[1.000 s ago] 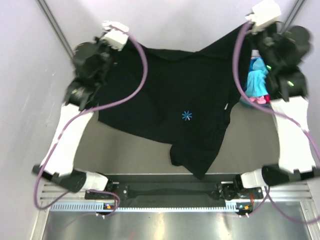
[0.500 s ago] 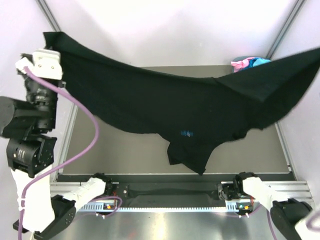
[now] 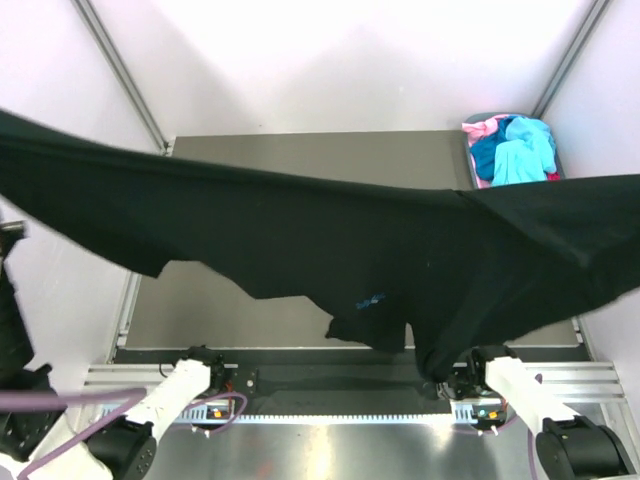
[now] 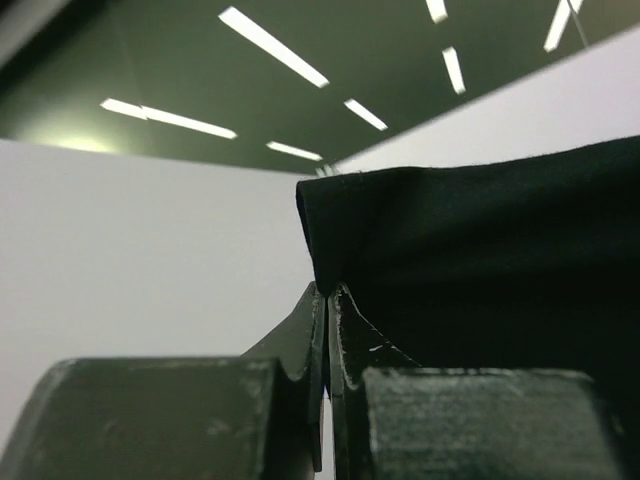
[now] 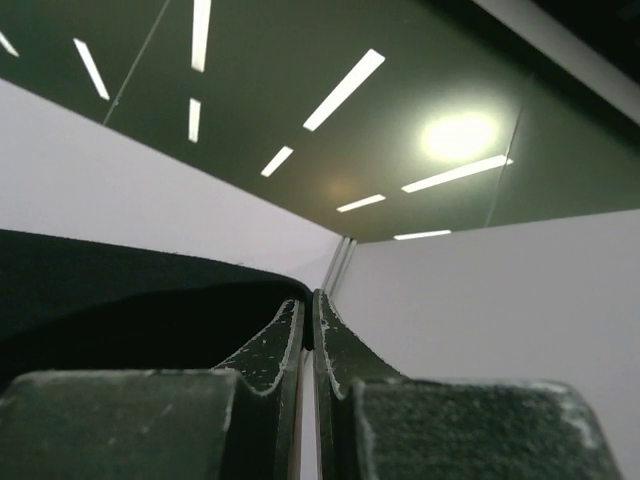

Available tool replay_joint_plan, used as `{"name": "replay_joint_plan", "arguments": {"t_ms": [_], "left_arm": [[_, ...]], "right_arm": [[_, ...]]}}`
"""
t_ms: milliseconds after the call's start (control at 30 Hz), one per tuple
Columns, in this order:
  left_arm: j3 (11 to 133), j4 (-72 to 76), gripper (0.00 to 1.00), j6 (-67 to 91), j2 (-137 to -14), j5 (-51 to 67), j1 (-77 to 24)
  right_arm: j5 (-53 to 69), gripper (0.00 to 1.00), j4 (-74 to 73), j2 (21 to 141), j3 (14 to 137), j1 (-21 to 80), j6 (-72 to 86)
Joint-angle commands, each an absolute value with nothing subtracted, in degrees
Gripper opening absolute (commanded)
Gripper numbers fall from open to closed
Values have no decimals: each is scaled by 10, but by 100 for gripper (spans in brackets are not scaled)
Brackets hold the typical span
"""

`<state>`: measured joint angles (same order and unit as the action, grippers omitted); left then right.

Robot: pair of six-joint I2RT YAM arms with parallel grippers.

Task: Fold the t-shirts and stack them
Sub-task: Flatten the tshirt out

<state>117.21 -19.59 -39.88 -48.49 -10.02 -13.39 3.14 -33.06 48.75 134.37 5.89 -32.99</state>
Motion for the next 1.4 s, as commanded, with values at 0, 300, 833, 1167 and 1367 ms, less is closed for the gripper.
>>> {"name": "replay_joint_plan", "arguments": {"t_ms": [0,300,833,1167,1367], "left_arm": [[1180,-120,0,-456,-517,-124,-128],[1076,-166,0,-540,-558,-213,-142],[806,-175,0,-414,-714,-136,-142],[853,-26,0,-374,-1030,-164,-140],[998,-4,0,-361,-1205,-199,-134]], "right_arm": [[4,0,-257,525,1339,53,-358],[-7,0,-148,549,1159,54,-411],[57,0,14,704,803,57,-461],[16,0,-160,1058,1034,58,-403],[-29,0,-240,1244,1222,66,-386]]}}
